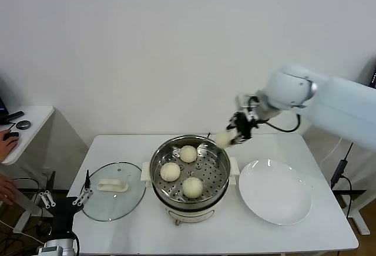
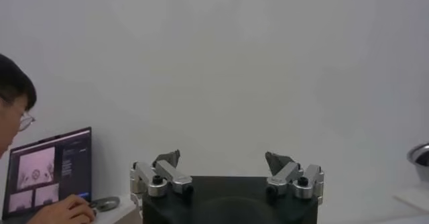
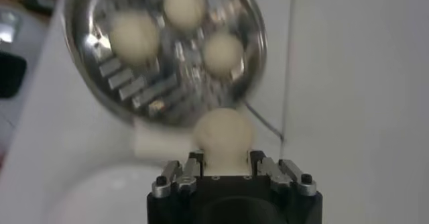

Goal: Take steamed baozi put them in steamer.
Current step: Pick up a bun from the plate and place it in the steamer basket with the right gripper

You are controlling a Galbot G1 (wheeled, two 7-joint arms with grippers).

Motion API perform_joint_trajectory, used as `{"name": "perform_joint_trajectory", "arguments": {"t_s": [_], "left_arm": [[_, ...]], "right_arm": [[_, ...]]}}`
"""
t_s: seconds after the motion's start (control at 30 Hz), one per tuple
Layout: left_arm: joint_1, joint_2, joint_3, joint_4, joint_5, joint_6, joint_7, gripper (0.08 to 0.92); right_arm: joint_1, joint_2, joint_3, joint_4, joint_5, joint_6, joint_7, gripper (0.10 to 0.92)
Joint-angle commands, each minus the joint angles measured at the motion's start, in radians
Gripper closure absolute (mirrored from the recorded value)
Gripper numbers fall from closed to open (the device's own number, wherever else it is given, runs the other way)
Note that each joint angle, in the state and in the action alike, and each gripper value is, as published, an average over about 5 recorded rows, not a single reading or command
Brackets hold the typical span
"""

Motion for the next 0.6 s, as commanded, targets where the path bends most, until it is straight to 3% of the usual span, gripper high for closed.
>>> {"name": "perform_joint_trajectory", "arguments": {"t_s": [0.03,0.6], "left_arm": [[-0.002,-0.007,0.003,-0.003,0.002,0.002,0.0,0.177],[0.0,-0.011,-0.022,0.007,-0.007,0.001,-0.001,0.177]], "right_arm": [[-0.008,0.196,-0.119,0.058,0.162,-0.18,0.16,0.592],[-0.211,0.202,-0.075,-0.101,-0.086,-0.179,0.131,0.592]]}}
